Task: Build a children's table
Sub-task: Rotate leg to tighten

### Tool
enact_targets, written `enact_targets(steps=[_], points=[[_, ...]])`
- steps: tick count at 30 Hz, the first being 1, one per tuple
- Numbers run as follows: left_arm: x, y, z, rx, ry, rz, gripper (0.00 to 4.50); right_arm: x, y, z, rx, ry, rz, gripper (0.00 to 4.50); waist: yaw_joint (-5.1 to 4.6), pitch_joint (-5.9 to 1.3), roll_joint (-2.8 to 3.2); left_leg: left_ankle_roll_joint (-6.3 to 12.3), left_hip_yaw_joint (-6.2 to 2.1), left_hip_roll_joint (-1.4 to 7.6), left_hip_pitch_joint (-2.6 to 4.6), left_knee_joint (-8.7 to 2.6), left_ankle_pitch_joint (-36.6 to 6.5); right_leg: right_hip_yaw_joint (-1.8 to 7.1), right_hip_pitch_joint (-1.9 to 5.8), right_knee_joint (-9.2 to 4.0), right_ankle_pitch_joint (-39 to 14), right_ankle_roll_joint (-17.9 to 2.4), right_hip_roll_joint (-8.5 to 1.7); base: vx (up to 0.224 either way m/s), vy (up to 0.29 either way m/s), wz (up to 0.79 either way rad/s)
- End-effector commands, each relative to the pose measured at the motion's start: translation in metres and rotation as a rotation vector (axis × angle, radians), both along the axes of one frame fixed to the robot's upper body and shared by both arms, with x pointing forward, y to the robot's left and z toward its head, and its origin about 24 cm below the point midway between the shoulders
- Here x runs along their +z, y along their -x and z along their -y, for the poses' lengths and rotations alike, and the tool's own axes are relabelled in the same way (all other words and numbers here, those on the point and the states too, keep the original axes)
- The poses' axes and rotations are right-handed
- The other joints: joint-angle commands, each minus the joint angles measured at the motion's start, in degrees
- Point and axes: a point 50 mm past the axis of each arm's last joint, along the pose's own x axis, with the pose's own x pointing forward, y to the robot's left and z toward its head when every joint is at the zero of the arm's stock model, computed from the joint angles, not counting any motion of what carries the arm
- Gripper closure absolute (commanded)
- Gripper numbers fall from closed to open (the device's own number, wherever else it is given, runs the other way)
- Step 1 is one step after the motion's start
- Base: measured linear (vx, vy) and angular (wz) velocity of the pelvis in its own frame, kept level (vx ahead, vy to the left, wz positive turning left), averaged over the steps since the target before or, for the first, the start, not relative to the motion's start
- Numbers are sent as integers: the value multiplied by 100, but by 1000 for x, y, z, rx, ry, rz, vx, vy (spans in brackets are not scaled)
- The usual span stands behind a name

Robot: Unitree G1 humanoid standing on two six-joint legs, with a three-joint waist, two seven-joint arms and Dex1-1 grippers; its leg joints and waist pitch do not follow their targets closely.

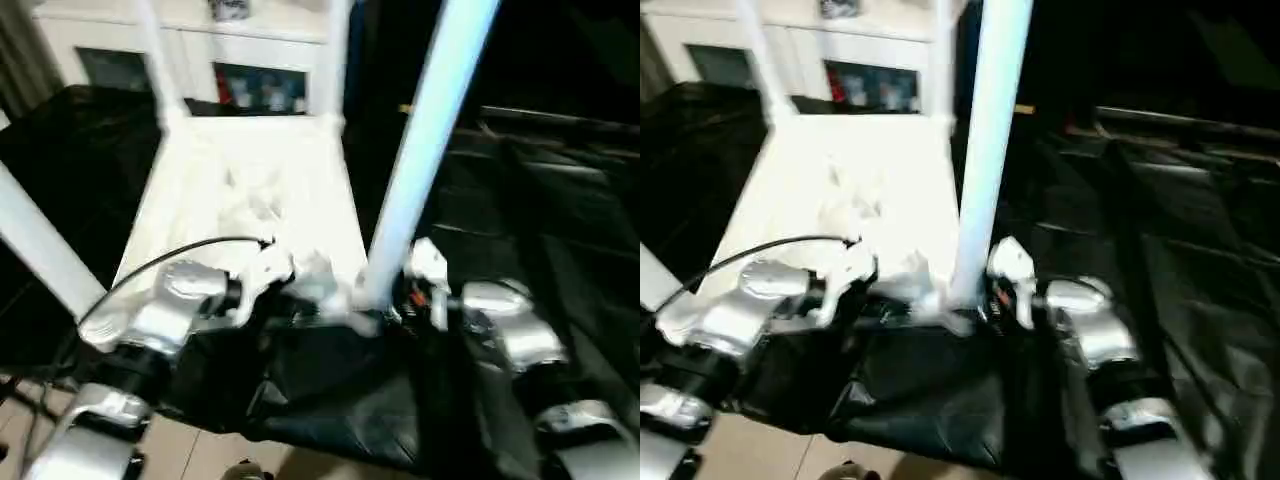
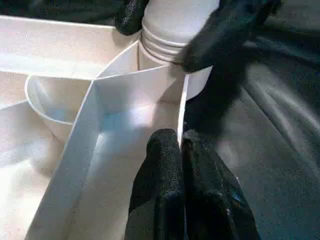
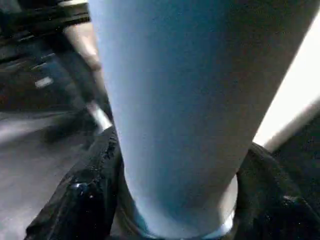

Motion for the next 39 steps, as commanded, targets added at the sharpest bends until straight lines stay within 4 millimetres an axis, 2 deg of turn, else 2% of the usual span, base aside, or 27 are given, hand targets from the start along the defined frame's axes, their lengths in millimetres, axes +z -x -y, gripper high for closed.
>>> enact_targets(steps=[1, 3, 6, 7, 12, 13, 14, 16, 17, 19, 22, 24, 25, 27, 31, 35, 39], points=[[11, -12, 7, 160, 35, 83, 450, -10, 3, -26, -12, 11, -5, 178, -34, -328, -32, -50, -148, 211, 74, -455, -1594, 269, 235, -503, -2026, -978, -452, 0, 0, 0], [9, -13, 16, 223, 40, 95, 450, -14, 0, -34, -127, -10, -16, 178, -82, -323, -29, -28, -147, 204, 82, -454, -1626, 271, 223, -526, -2077, -961, -445, 0, 0, 0], [7, -14, 29, 288, 47, 110, 450, -18, -2, -48, -245, -30, -31, 178, -133, -334, -33, 27, -132, 192, 74, -438, -1511, 278, 222, -519, -1867, -989, -427, 0, 0, 0], [6, -14, 31, 294, 48, 112, 450, -19, -2, -51, -262, -32, -34, 178, -141, -334, -49, 37, -131, 192, 68, -434, -1480, 280, 223, -516, -1824, -993, -430, 0, 0, 0], [8, -15, 45, 287, 66, 125, 450, -16, -1, -71, -279, -75, -17, 178, -143, -340, -36, 119, -124, 183, 59, -434, -1421, 278, 229, -509, -1693, -957, -426, 0, 0, 0], [8, -15, 46, 279, 67, 125, 450, -16, -1, -71, -282, -80, -15, 143, -149, -337, -15, 120, -127, 184, 60, -437, -1445, 276, 228, -509, -1691, -964, -420, 0, 0, 0], [8, -15, 46, 279, 67, 125, 450, -16, -1, -71, -282, -80, -15, 143, -152, -334, -18, 119, -124, 185, 60, -440, -1467, 276, 225, -515, -1697, -964, -416, 0, 0, 0], [7, -12, 44, 247, 58, 121, 450, -13, -3, -65, -278, -75, 6, 106, -159, -331, -16, 105, -125, 183, 60, -445, -1525, 275, 226, -518, -1728, -960, -412, 0, 0, 0], [7, -11, 42, 239, 54, 121, 450, -12, -4, -62, -268, -72, 14, 106, -156, -331, -7, 99, -127, 185, 63, -445, -1550, 278, 226, -522, -1760, -959, -420, 0, 0, 0], [7, -10, 39, 222, 53, 122, 450, -10, -3, -58, -226, -79, 17, 104, -157, -336, -20, 119, -130, 181, 54, -442, -1568, 275, 241, -521, -1759, -948, -420, 0, 0, 0], [8, -8, 34, 173, 51, 125, 450, -7, 0, -52, -122, -70, 28, 104, -149, -347, -24, 194, -119, 188, 46, -427, -1429, 282, 249, -493, -1489, -1004, -414, 0, 0, 0], [9, -4, 26, 83, 44, 103, 450, -5, 7, -40, 55, -28, 39, 104, -123, -371, -43, 292, -114, 185, 31, -399, -1200, 272, 282, -440, -1107, -1093, -406, 0, 0, 0], [9, -4, 26, 83, 44, 103, 450, -5, 7, -40, 55, -28, 39, 104, -123, -371, -43, 292, -114, 185, 31, -399, -1200, 272, 282, -440, -1107, -1093, -406, 0, 0, 0], [9, 1, 19, -5, 33, 74, 450, -3, 13, -30, 191, 9, 30, 104, -98, -372, -49, 448, -93, 192, 30, -376, -1020, 265, 288, -403, -763, -1248, -395, 0, 0, 0], [9, 3, 11, -66, 16, 52, 450, 0, 16, -20, 301, 44, 10, 104, -80, -355, -40, 445, -85, 210, 32, -376, -1070, 258, 277, -398, -862, -1325, -397, 0, 0, 0], [10, 5, 2, -124, 5, 25, 450, 6, 18, -12, 398, 73, -2, 104, -29, -345, -71, 364, -84, 218, 62, -386, -1224, 265, 262, -428, -1240, -1254, -409, 0, 0, 0], [10, 7, -3, -166, -9, 3, 450, 9, 18, -11, 429, 86, 16, 104, 16, -355, -67, 334, -86, 229, 77, -387, -1138, 272, 245, -402, -1111, -1282, -412, 0, 0, 0]])
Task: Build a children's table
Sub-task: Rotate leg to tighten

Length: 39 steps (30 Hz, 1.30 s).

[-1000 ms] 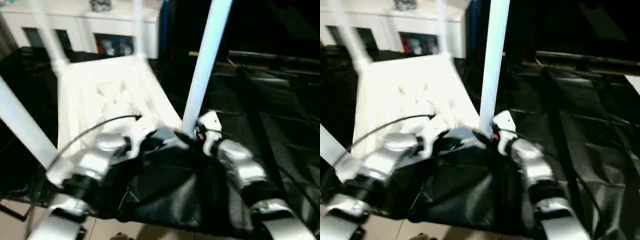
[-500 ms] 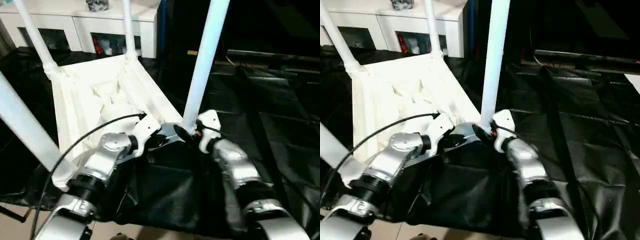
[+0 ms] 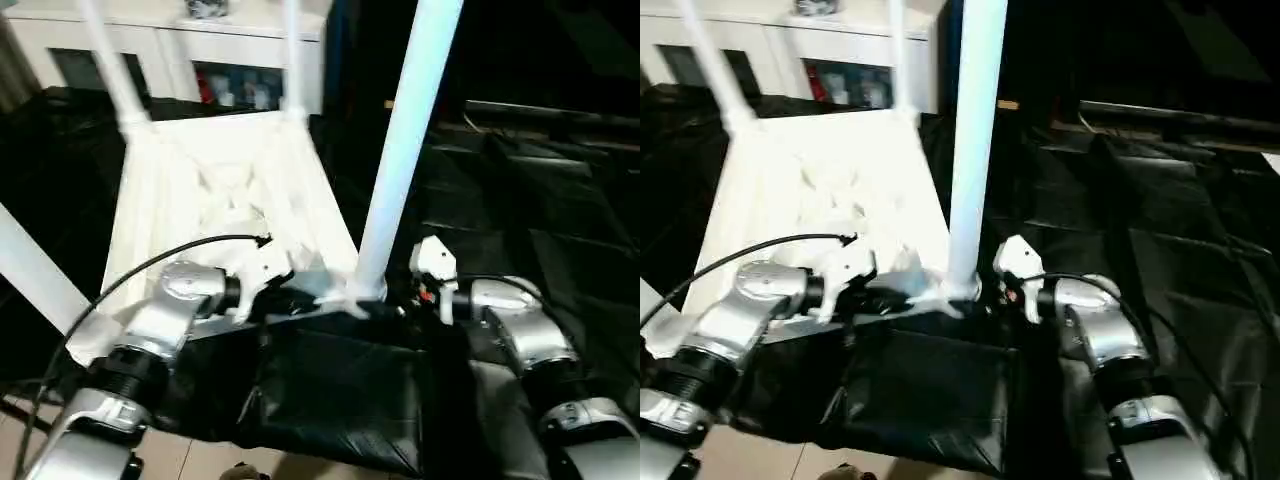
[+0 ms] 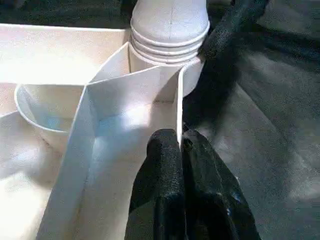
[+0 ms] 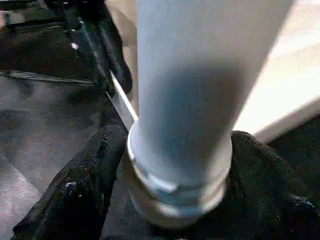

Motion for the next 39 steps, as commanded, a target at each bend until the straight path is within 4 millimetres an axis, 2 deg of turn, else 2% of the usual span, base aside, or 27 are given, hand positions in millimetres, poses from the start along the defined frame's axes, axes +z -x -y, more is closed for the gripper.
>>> enact_targets(steps=[1, 7, 8, 11, 14, 16, 17, 20, 22, 23, 24, 25, 26, 28, 30, 31, 32, 33, 34, 35, 38, 39], points=[[5, -2, 10, -39, 12, 20, 450, -1, 8, -23, 150, -2, -10, 104, 15, -361, -42, 335, -85, 232, 89, -356, -1130, 278, 249, -392, -1070, -1294, -415, 0, 0, 0], [5, -1, 9, -51, 12, 17, 450, 1, 7, -30, 152, -35, -2, 104, 67, -369, -40, 314, -87, 229, 80, -355, -1072, 275, 265, -373, -947, -1307, -419, 0, 0, 0], [5, -1, 9, -52, 10, 16, 450, 1, 7, -31, 159, -38, -11, 129, 74, -369, -42, 310, -88, 228, 78, -355, -1065, 275, 266, -370, -937, -1300, -416, 0, 0, 0], [4, -1, 9, -53, 7, 17, 450, -1, 9, -31, 167, -31, -29, 140, 100, -368, -37, 294, -87, 228, 86, -356, -1082, 277, 261, -375, -973, -1282, -415, 0, 0, 0], [4, -2, 8, -51, 3, 18, 450, -2, 9, -29, 169, -22, -36, 172, 108, -373, -27, 256, -92, 228, 86, -357, -1106, 276, 265, -374, -971, -1265, -414, 0, 0, 0], [4, -3, 7, -43, -6, 24, 450, -2, 9, -29, 166, -22, -36, 174, 110, -378, -10, 254, -92, 226, 86, -353, -1088, 276, 266, -365, -896, -1281, -413, 0, 0, 0], [4, -3, 7, -42, -7, 25, 450, -2, 9, -29, 166, -22, -36, 174, 108, -380, -21, 260, -91, 225, 85, -352, -1077, 275, 269, -360, -852, -1291, -408, 0, 0, 0], [2, -10, 6, 49, -27, 54, 450, -5, 7, -30, 108, -25, -25, 178, 108, -377, -17, 253, -91, 223, 87, -352, -1101, 274, 267, -366, -873, -1288, -408, 0, 0, 0], [3, -19, 11, 176, -2, 89, 450, -12, 3, -36, -20, -19, 0, 180, 97, -351, -21, 175, -91, 221, 99, -367, -1249, 285, 246, -408, -1179, -1235, -422, 0, 0, 0], [3, -20, 12, 194, 4, 92, 450, -13, 2, -37, -41, -18, 6, 181, 81, -329, -25, 92, -98, 220, 132, -387, -1404, 288, 224, -455, -1497, -1191, -435, 0, 0, 0], [3, -22, 18, 243, 12, 108, 450, -19, -2, -41, -148, -11, 21, 181, 65, -319, -43, 17, -116, 209, 127, -399, -1527, 285, 238, -481, -1893, -1077, -454, 0, 0, 0], [3, -23, 20, 259, 12, 115, 450, -21, -3, -42, -193, -8, 23, 182, 53, -317, -63, -11, -128, 210, 116, -415, -1538, 283, 246, -499, -2053, -1006, -462, 0, 0, 0], [1, -23, 25, 284, 5, 120, 450, -25, -6, -46, -287, -12, 19, 182, 50, -316, -48, -37, -139, 210, 123, -418, -1573, 278, 238, -508, -2186, -958, -468, 0, 0, 0], [-4, -23, 39, 355, -3, 125, 450, -36, -7, -62, -456, -33, -31, 182, -49, -284, -46, -139, -168, 207, 129, -457, -1821, 268, 211, -561, -2633, -786, -464, 0, 0, 0], [-6, -23, 44, 382, 2, 125, 450, -39, -5, -70, -483, -28, -37, 182, -113, -263, -39, -164, -184, 184, 154, -458, -2081, 243, 194, -631, -3079, -634, -463, 0, 0, 0], [-7, -23, 51, 406, 9, 128, 450, -41, -2, -81, -469, -26, -38, 182, -133, -267, -49, -135, -192, 172, 174, -447, -2166, 240, 184, -674, -3270, -550, -478, 0, 0, 0], [-7, -23, 52, 410, 11, 129, 450, -41, -1, -84, -459, -27, -39, 182, -150, -264, -39, -107, -187, 169, 178, -445, -2199, 247, 163, -696, -3314, -504, -465, 0, 0, 0], [-6, -23, 60, 412, 24, 132, 450, -39, 3, -95, -398, -32, -14, 182, -150, -265, -51, -69, -183, 162, 196, -434, -2241, 248, 144, -713, -3346, -475, -458, 0, 0, 0], [-6, -23, 61, 409, 27, 132, 450, -39, 3, -95, -393, -33, -10, 148, -152, -264, -54, -46, -183, 160, 196, -436, -2241, 249, 143, -717, -3348, -467, -459, 0, 0, 0], [-5, -22, 63, 395, 35, 131, 450, -37, 2, -96, -387, -39, -6, 127, -155, -262, -35, -30, -190, 164, 200, -445, -2278, 248, 138, -721, -3345, -469, -455, 0, 0, 0], [-4, -20, 65, 361, 46, 129, 450, -35, 0, -91, -406, -66, -21, 107, -175, -270, -32, -23, -202, 173, 175, -468, -2304, 249, 152, -694, -3169, -512, -449, 0, 0, 0], [-4, -16, 62, 314, 50, 132, 450, -32, -2, -84, -385, -66, -10, 92, -180, -274, -45, -18, -205, 182, 161, -477, -2278, 251, 167, -681, -3061, -545, -451, 0, 0, 0]])
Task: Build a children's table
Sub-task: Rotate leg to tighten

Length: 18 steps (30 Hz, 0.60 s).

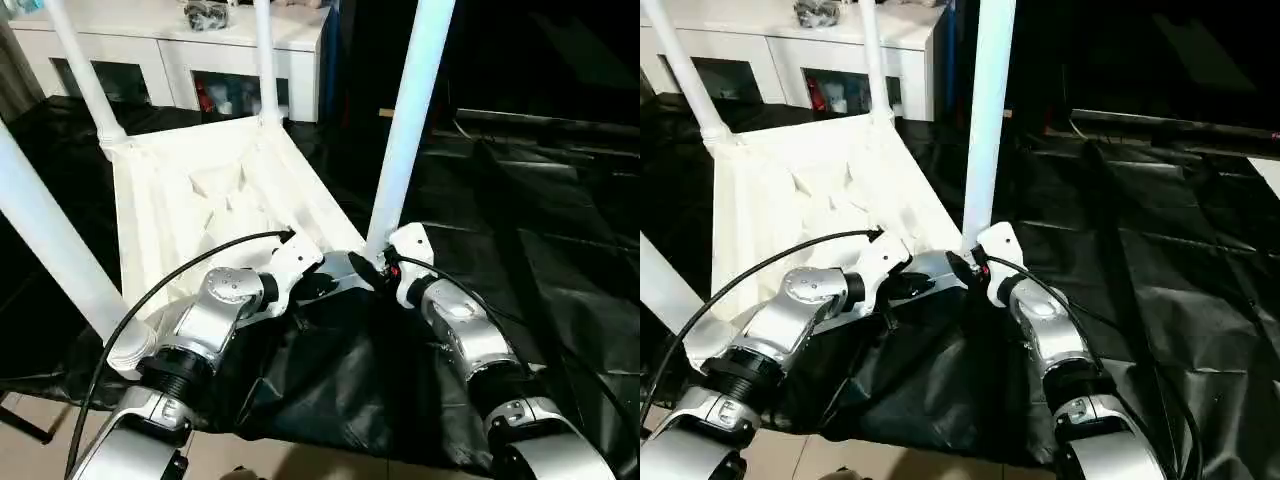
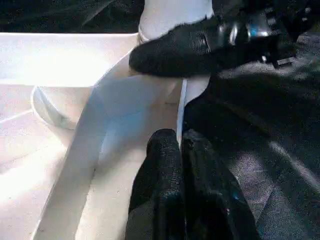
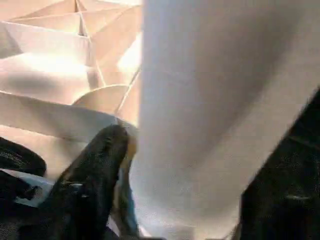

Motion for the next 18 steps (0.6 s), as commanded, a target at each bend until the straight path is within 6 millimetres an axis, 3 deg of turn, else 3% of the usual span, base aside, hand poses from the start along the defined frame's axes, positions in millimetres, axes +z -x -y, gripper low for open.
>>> enact_targets(steps=[1, 2, 6, 7, 8, 11, 12, 13, 17, 18], points=[[9, 2, 18, -44, 46, 53, 450, -10, 21, -44, 301, -11, -52, 92, -13, -273, -31, -10, -196, 211, 76, -471, -2275, 244, 96, -622, -2985, -590, -443, 0, 0, 0], [9, 3, 16, -65, 46, 53, 450, -8, 20, -41, 310, -14, -41, 65, -12, -288, -36, 33, -190, 214, 55, -471, -2206, 249, 123, -609, -2826, -632, -452, 0, 0, 0], [10, 11, 5, -183, 38, 40, 450, -2, 19, -24, 394, -4, -21, 65, -2, -339, -33, 149, -157, 229, -8, -458, -1685, 273, 185, -478, -1748, -923, -428, 0, 0, 0], [10, 15, -2, -239, 37, 20, 450, 0, 22, -17, 482, 5, -21, 65, -3, -342, -42, 230, -133, 216, -17, -432, -1503, 280, 192, -445, -1399, -1036, -414, 0, 0, 0], [11, 16, -5, -258, 32, 9, 450, 1, 24, -13, 525, 10, -24, 65, 5, -357, -9, 288, -118, 204, -25, -400, -1364, 278, 215, -417, -1164, -1125, -415, 53, -17, 0], [12, 15, -16, -289, 9, -5, 450, 4, 29, -3, 634, 26, -39, 65, 48, -397, -25, 453, -81, 198, -34, -342, -949, 268, 248, -327, -452, -1336, -377, 54, -26, 1], [13, 14, -18, -293, 5, -8, 450, 5, 30, 1, 660, 23, -48, 79, 72, -390, -55, 603, -59, 206, -47, -315, -721, 263, 238, -279, -69, -1454, -368, 0, 0, 0], [14, 14, -20, -306, 6, -13, 450, 6, 31, 4, 686, 18, -61, 79, 84, -392, -85, 627, -50, 205, -42, -303, -702, 263, 236, -272, -51, -1470, -370, 0, 0, 0], [17, 16, -26, -347, 14, -39, 450, 7, 36, 10, 768, 22, -95, 113, 174, -362, -56, 567, -57, 230, -6, -327, -911, 255, 212, -316, -633, -1401, -384, 0, 0, 0], [18, 17, -28, -365, 15, -52, 450, 7, 37, 10, 799, 21, -106, 122, 186, -350, -53, 473, -60, 242, 11, -341, -1045, 258, 195, -339, -875, -1358, -385, 0, 0, 0]])
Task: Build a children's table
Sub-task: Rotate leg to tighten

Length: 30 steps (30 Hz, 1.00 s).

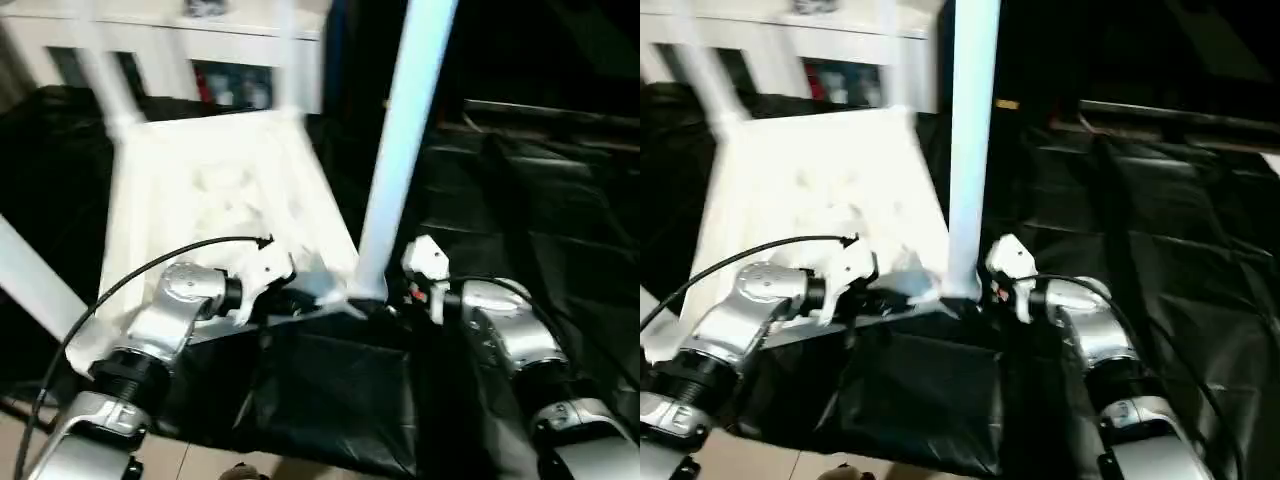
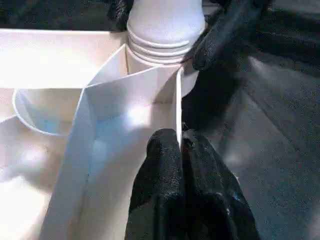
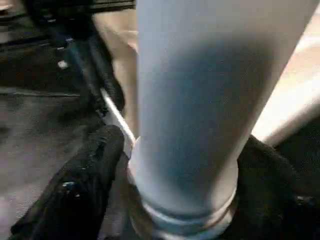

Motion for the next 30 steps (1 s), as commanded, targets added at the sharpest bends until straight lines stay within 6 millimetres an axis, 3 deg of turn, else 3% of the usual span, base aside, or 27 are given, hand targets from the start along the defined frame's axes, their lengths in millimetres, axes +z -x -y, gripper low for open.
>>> enact_targets(steps=[1, 7, 14, 16, 19, 21, 22, 24, 30], points=[[7, -1, 11, -49, 19, 19, 450, -9, 13, -20, 163, 6, -59, 131, 8, -347, -30, 434, -76, 228, 69, -315, -1084, 273, 265, -392, -946, -1293, -408, 0, 0, 0], [7, 1, 5, -87, 4, -1, 450, -7, 13, -22, 208, 5, -68, 171, 20, -335, -47, 234, -88, 232, 82, -351, -1329, 286, 257, -423, -1340, -1174, -421, 0, 0, 0], [7, -2, 1, -48, -4, 15, 450, -8, 16, -26, 223, 0, -74, 178, 37, -348, -58, 289, -87, 222, 55, -334, -1090, 283, 275, -388, -1080, -1191, -424, 0, 0, 0], [7, -13, 1, 99, -9, 64, 450, -13, 10, -29, 90, 1, -62, 178, 39, -346, -72, 275, -85, 220, 57, -333, -1118, 285, 276, -397, -1168, -1161, -427, 0, 0, 0], [8, -19, 10, 214, 23, 96, 450, -21, 1, -38, -116, 16, -23, 179, -22, -306, -72, 31, -122, 199, 90, -383, -1496, 288, 246, -505, -2064, -937, -464, 0, 0, 0], [7, -20, 14, 251, 29, 109, 450, -23, -2, -43, -192, 8, -22, 180, -68, -297, -88, -48, -134, 214, 92, -408, -1547, 292, 231, -507, -2138, -889, -453, 0, 0, 0], [6, -20, 19, 280, 31, 114, 450, -24, -4, -47, -250, -7, -27, 180, -97, -301, -97, -63, -153, 200, 69, -416, -1624, 277, 261, -516, -2273, -818, -459, 0, 0, 0], [3, -20, 26, 322, 36, 115, 450, -25, -7, -55, -327, -29, -38, 181, -143, -302, -90, -65, -147, 198, 104, -410, -1721, 285, 220, -549, -2314, -791, -449, 0, 0, 0], [-7, -14, 59, 390, 56, 117, 450, -26, -3, -94, -374, -51, -22, 181, -194, -309, -88, 25, -128, 185, 85, -393, -1666, 299, 215, -548, -2071, -807, -425, 0, 0, 0]])
